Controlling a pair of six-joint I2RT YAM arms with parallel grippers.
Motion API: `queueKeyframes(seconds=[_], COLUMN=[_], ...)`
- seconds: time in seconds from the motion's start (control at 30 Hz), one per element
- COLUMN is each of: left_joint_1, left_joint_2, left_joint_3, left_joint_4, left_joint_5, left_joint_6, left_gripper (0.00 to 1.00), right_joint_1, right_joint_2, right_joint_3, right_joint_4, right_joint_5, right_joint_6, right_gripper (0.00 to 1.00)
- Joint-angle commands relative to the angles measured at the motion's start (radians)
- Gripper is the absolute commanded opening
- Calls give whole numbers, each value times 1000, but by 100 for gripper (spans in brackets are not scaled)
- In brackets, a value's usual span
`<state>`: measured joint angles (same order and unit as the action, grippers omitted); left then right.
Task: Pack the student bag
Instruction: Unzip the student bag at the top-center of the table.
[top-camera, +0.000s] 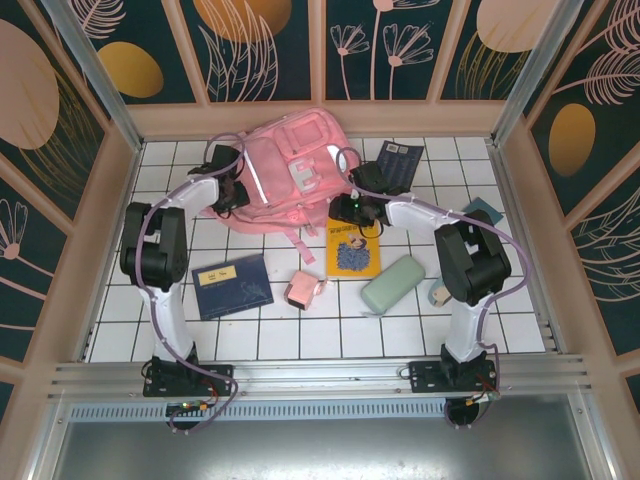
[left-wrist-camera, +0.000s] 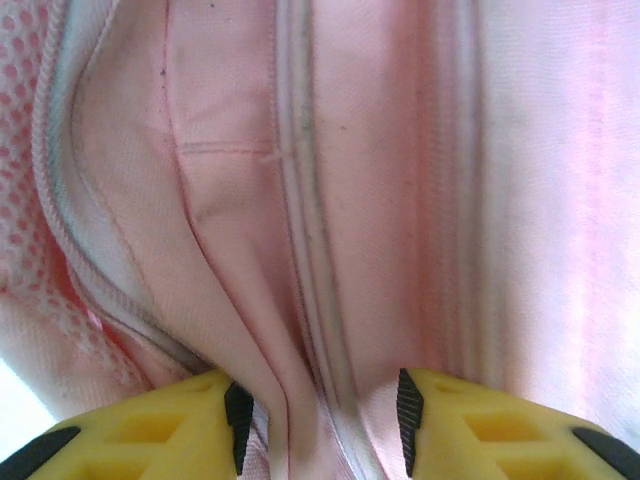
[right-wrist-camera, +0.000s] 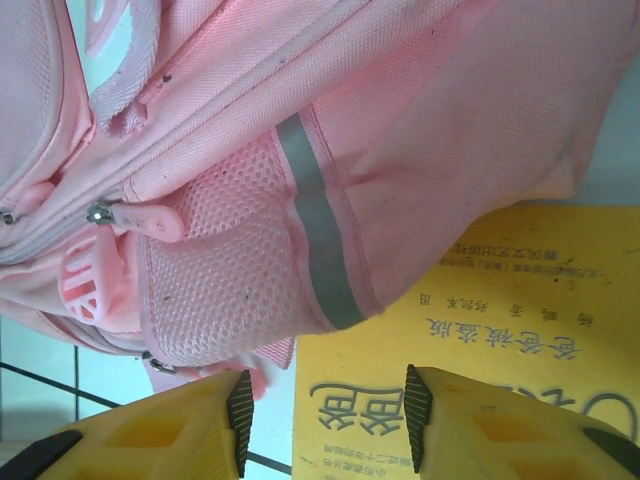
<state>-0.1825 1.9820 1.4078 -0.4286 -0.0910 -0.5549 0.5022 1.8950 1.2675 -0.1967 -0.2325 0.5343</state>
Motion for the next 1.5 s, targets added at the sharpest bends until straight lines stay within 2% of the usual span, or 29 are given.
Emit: queueKeyframes(seconds=[0.0,0.2,0.33,0.43,0.8,0.93,1.03,1.17,1.47], left_joint_1=[-24,-95,-157,-206,-382,-430,-451,-461,-463], left_joint_2=[-149,-304,-342,-337,-274,-185,-136,-76,-57], left_joint_3=[-125,-309,-372,-402,-419,-380,-353,-306,-269], left_joint_4=[102,171,215,267,383,386,385,364,359], left_joint_5=[90,105,104,146,137,131,123,116,97], left_joint_6=[-23,-73,-118,-162,-299,-326,-349,-372,-406], left_gripper=[47,46,44,42,38,34,28,25,20], right_joint_1=[-13,-33,-32,-31,10,12,12,12,12], right_joint_2=[-13,25,48,70,35,34,45,60,76], right_joint_3=[-31,-45,-38,-33,-74,-80,-77,-69,-56], right_joint_4=[126,218,220,225,194,188,195,188,172], right_joint_5=[-87,-132,-128,-143,-82,-82,-85,-79,-76], right_joint_6=[147,295,348,383,446,453,453,442,427], right_gripper=[49,50,50,47,46,45,43,43,43])
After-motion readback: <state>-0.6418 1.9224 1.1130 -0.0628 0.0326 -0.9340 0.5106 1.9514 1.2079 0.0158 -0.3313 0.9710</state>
